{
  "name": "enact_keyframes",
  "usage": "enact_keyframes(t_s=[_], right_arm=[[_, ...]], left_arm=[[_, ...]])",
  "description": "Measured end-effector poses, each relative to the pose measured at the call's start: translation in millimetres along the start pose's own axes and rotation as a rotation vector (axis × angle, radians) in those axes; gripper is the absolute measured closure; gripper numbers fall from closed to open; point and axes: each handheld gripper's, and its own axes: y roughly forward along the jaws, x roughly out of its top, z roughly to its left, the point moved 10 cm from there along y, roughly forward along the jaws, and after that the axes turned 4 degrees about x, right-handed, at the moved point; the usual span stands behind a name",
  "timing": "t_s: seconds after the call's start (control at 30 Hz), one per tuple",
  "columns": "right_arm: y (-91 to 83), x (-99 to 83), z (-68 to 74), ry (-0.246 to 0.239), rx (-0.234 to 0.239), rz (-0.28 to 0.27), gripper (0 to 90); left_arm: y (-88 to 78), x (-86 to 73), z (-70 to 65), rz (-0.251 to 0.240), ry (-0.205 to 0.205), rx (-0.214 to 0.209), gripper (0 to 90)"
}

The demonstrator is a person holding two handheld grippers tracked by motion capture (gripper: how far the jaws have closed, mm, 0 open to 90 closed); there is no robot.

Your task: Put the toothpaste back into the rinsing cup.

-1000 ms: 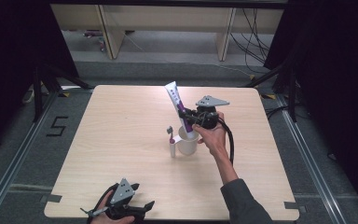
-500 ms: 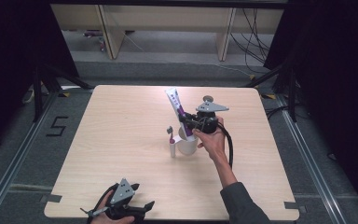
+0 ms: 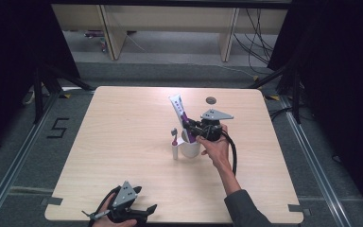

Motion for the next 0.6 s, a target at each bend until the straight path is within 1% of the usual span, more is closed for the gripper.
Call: enact_keyframes(t_s=[0.03, 0.13, 0.17, 0.2, 0.23, 0.27, 0.3, 0.33, 0.37, 0.43, 0.47, 0.5, 0.53, 0.57, 0.6], right_arm=[[-0.5, -0.1, 0.1, 0.009, -0.006, -0.003, 77.5], [-0.5, -0.6, 0.0, 0.001, -0.002, 0.0, 77.5], [-1.5, -0.3, -1.7, -0.016, -0.011, -0.003, 77.4], [-1.5, -0.3, -1.7, -0.016, -0.011, -0.003, 77.4], [-0.7, -0.1, -0.8, -0.012, 0.0, -0.012, 77.4], [-2.3, -1.6, 0.6, 0.003, 0.001, -0.012, 77.3], [-2.5, -1.4, -1.1, -0.014, 0.002, -0.015, 77.3], [-2.8, -1.9, -1.0, -0.018, 0.004, -0.011, 77.3], [-3.3, -3.1, -1.7, -0.028, -0.006, -0.001, 77.3], [-3.9, -4.3, -1.2, -0.023, -0.01, 0.002, 77.3], [-4.7, -5.6, -2.4, -0.048, -0.001, -0.003, 77.4], [-5.1, -7.0, -1.8, -0.035, -0.002, -0.002, 77.4], [-5.4, -7.7, -2.2, -0.048, 0.002, -0.001, 77.5], [-6.7, -9.0, -2.0, -0.037, -0.002, 0.002, 77.5], [-8.2, -9.6, -3.2, -0.042, -0.019, 0.0, 77.5]], left_arm=[[-0.1, -0.2, 0.2, 0.002, 0.0, 0.003, 17.4], [0.0, -0.1, 0.2, 0.001, 0.0, 0.004, 17.4], [0.0, -0.1, 0.1, 0.001, 0.0, 0.004, 17.4], [0.0, -0.1, 0.1, 0.001, 0.0, 0.004, 17.4], [0.0, 0.0, 0.1, 0.0, 0.0, 0.004, 17.4], [-0.1, -0.1, 0.2, 0.001, 0.0, 0.004, 17.4], [0.0, -0.1, 0.0, 0.0, 0.0, -0.001, 17.4], [0.0, 0.0, 0.0, 0.0, 0.001, -0.001, 17.4], [-0.1, 0.0, 0.0, -0.001, 0.001, -0.001, 17.4], [-0.1, 0.1, -0.1, -0.001, 0.0, -0.001, 17.4], [-0.1, 0.1, -0.1, -0.001, 0.0, -0.001, 17.4], [-0.1, 0.0, -0.1, 0.0, 0.0, -0.001, 17.4], [-0.1, 0.0, 0.0, 0.0, 0.001, 0.0, 17.4], [-0.1, 0.0, 0.0, -0.001, 0.0, 0.0, 17.4], [-0.1, 0.1, 0.0, -0.001, 0.0, 0.0, 17.4]])
